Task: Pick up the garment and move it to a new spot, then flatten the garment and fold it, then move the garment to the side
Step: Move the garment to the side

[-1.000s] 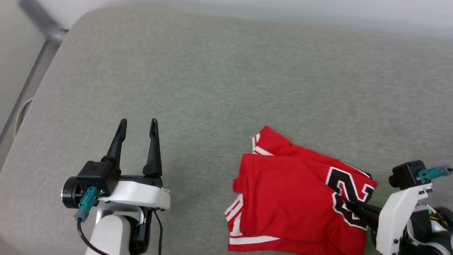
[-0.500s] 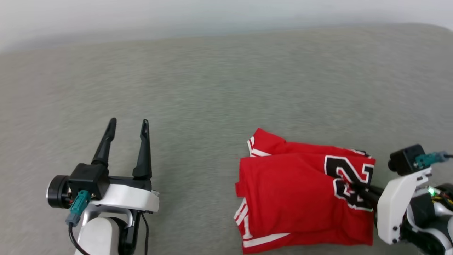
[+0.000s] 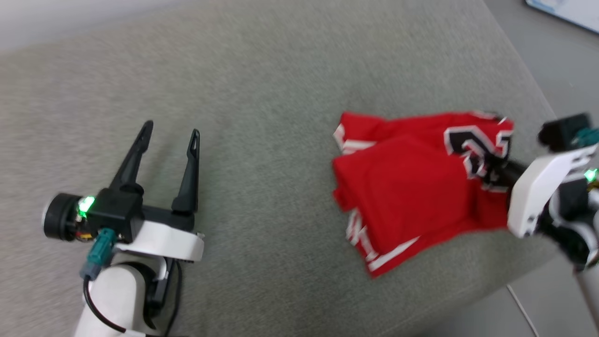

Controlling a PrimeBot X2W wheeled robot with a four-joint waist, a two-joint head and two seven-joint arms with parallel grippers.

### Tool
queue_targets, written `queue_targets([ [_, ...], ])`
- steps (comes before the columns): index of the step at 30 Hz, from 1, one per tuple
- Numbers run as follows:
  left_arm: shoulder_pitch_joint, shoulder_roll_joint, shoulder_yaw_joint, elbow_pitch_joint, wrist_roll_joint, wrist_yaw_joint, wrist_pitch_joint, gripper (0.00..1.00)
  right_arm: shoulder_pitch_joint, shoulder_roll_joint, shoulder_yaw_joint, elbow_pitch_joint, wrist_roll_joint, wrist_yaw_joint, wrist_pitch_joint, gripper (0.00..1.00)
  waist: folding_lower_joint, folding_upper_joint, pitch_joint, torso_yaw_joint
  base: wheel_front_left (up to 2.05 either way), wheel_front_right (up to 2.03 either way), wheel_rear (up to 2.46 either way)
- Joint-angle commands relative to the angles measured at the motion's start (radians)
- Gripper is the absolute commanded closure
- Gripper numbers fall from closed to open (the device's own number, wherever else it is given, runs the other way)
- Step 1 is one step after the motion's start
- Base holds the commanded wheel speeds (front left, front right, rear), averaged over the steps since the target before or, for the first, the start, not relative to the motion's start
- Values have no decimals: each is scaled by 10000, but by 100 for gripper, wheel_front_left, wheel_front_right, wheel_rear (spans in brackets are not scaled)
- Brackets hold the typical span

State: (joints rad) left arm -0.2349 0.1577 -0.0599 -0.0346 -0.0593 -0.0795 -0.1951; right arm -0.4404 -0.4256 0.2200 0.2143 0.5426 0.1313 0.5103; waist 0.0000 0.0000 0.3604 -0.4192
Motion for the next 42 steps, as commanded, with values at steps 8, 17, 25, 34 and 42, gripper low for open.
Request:
queue_targets([
  [8,-875,550,-330,-1444,402,-153,1015,0,-2297,-136,-1034,2202,-402,-14,-1578,100,0,0,2093,-857,0,0,0],
  [17,-1706,792,-545,-2830,658,-140,1792,0,-3784,-655,-2811,4320,-844,-14,-2790,100,0,0,3232,-213,0,0,0],
  [25,-2111,837,-711,-3407,803,-91,2103,0,-4473,-604,-3722,6076,-1222,-14,-3566,100,0,0,3931,304,0,0,0],
  [34,-1866,654,-829,-3018,608,101,1731,0,-4783,-783,-4380,7532,-2104,-14,-5351,0,0,0,3567,771,0,0,0],
  [42,-1148,305,-785,-1910,207,388,921,0,-4126,-930,-4647,7570,-2953,-14,-7270,0,0,0,2216,1238,0,0,0],
])
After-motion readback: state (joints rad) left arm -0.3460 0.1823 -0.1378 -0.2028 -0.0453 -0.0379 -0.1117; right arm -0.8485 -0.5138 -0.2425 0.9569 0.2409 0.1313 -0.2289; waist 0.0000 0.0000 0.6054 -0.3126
